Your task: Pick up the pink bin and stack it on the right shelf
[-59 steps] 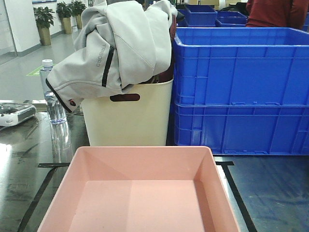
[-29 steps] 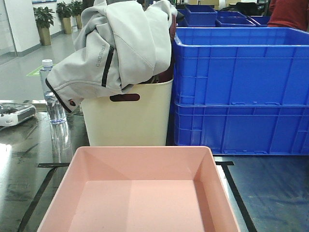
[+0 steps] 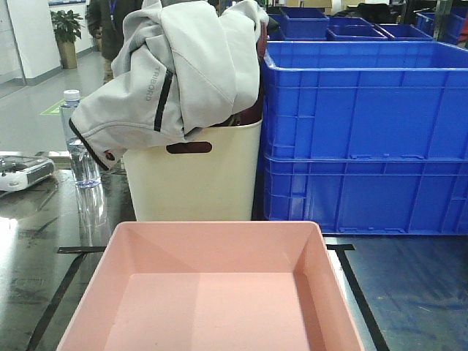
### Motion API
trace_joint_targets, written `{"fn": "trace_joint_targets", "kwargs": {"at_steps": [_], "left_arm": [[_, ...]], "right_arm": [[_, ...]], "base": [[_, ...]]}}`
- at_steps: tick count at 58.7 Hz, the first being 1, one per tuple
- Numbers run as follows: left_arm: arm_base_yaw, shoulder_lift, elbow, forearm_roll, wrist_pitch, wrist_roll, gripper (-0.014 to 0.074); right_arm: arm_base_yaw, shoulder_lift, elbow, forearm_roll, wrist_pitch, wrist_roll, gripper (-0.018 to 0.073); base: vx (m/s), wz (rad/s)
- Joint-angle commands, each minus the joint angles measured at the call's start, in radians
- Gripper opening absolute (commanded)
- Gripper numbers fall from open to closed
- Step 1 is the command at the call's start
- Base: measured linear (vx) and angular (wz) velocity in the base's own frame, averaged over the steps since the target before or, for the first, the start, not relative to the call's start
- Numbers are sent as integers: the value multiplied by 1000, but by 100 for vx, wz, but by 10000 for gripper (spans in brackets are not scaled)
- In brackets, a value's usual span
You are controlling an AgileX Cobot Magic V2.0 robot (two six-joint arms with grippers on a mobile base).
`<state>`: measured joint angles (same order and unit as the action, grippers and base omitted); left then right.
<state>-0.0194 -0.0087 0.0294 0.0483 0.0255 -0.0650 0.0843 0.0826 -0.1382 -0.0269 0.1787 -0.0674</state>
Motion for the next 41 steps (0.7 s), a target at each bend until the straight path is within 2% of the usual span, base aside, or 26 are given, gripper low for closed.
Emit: {"fn": "trace_joint_targets", "kwargs": {"at_steps": [1,8,17,30,41], "left_arm": [[1,-18,13,-3,-88,-10,-6],[1,-18,13,-3,-88,-10,-6],[1,-18,13,-3,-88,-10,-6],[1,-18,13,-3,-88,-10,-6],[1,-18,13,-3,-88,-10,-6]], "right_arm": [[-3,-33,51,-86,-190,94,-9],[-11,-94,151,-103,-229,186,-9],[-59,-108,170,-102,-179,176,-9],[-56,-108,170,-102,-263,154,-9],[-85,-108,170,-102,-270,154,-9]], "base": [[0,0],[0,0],[0,0],[0,0],[0,0]]}}
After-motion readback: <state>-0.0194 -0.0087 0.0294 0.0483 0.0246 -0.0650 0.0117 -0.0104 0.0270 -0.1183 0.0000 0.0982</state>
